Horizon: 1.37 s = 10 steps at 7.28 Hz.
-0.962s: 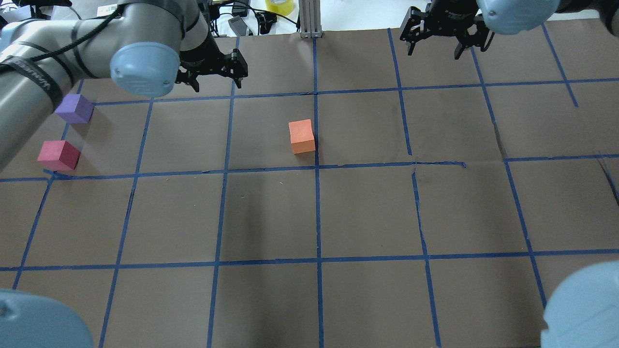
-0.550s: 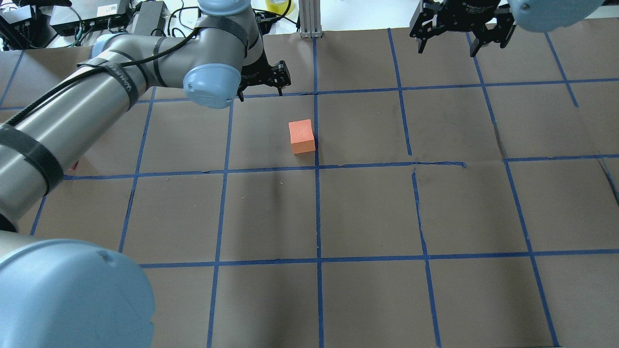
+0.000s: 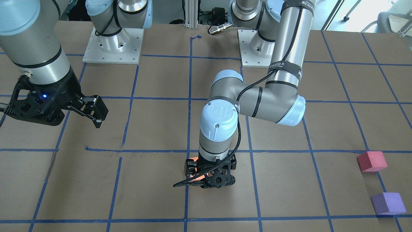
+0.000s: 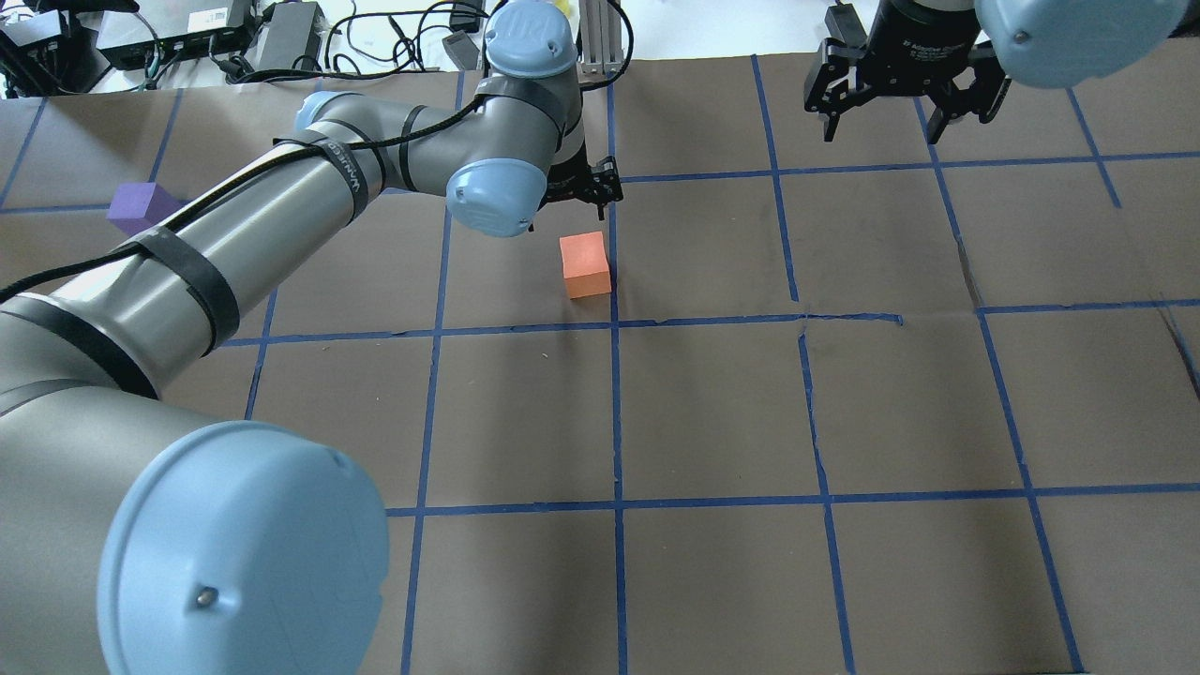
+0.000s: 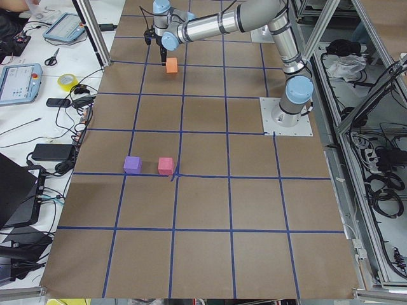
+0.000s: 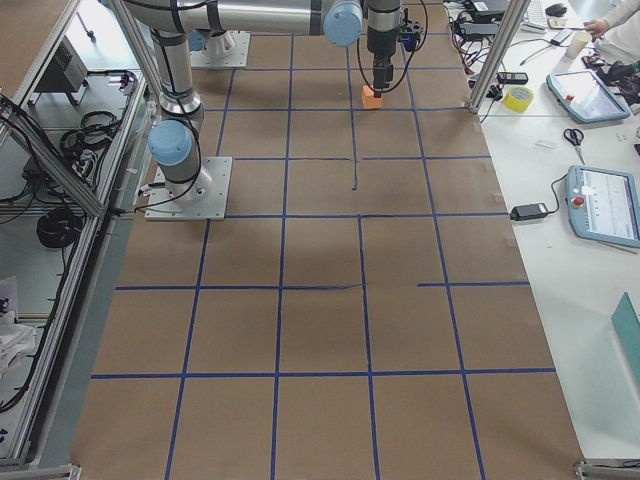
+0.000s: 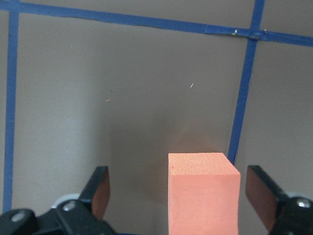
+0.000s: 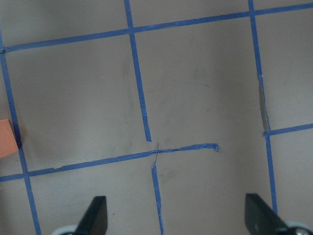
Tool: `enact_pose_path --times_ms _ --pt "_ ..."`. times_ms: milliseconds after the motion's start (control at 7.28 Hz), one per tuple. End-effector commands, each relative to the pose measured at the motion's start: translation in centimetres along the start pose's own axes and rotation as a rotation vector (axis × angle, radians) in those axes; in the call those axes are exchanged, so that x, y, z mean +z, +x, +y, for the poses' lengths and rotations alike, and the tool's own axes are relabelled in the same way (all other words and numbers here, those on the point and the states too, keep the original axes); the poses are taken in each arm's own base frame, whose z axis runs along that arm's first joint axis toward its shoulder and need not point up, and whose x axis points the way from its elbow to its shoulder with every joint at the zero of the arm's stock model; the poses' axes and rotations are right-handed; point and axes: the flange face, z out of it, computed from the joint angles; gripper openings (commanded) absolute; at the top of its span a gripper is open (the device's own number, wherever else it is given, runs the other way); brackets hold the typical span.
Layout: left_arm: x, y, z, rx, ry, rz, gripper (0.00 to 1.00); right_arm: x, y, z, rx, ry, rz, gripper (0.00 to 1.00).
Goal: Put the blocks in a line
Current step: 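Lower the left gripper and grasp the orange cube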
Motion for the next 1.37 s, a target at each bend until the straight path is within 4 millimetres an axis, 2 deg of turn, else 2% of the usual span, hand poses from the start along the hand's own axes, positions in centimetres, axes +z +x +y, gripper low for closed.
enact_pose_path --times_ms 0,137,412,687,824,962,1099,1237 --pt "2.3 1.2 0.9 0.006 -0.040 -0.005 1.00 -0.5 0.0 0.8 -0.004 -0.013 0.004 1.00" --pt "3.8 1.3 1.0 0.024 -0.063 -0.015 1.00 -0.5 0.1 0.8 -0.005 -0.015 0.004 1.00" --pt "5.4 1.7 1.2 0.026 -0.108 0.029 1.00 -0.5 0.1 0.8 -0.002 -0.014 0.004 1.00" --pt "4.9 1.0 1.6 0.065 -0.128 -0.033 0.38 -0.5 0.1 0.8 -0.002 -0.015 0.004 1.00" --pt "4.7 0.4 1.6 0.077 -0.118 -0.081 0.11 -0.5 0.0 0.8 -0.001 -0.014 0.002 1.00" --pt "3.7 0.2 1.2 0.072 -0.101 -0.079 0.00 -0.5 0.0 0.8 -0.001 -0.014 0.002 1.00" --pt "2.4 -1.6 -0.1 0.042 -0.081 -0.075 0.00 -0.5 0.0 0.8 -0.001 -0.014 0.002 1.00" --pt "0.7 -7.5 -3.5 -0.053 -0.083 -0.071 0.00 -0.5 0.0 0.8 -0.002 -0.014 0.002 1.00"
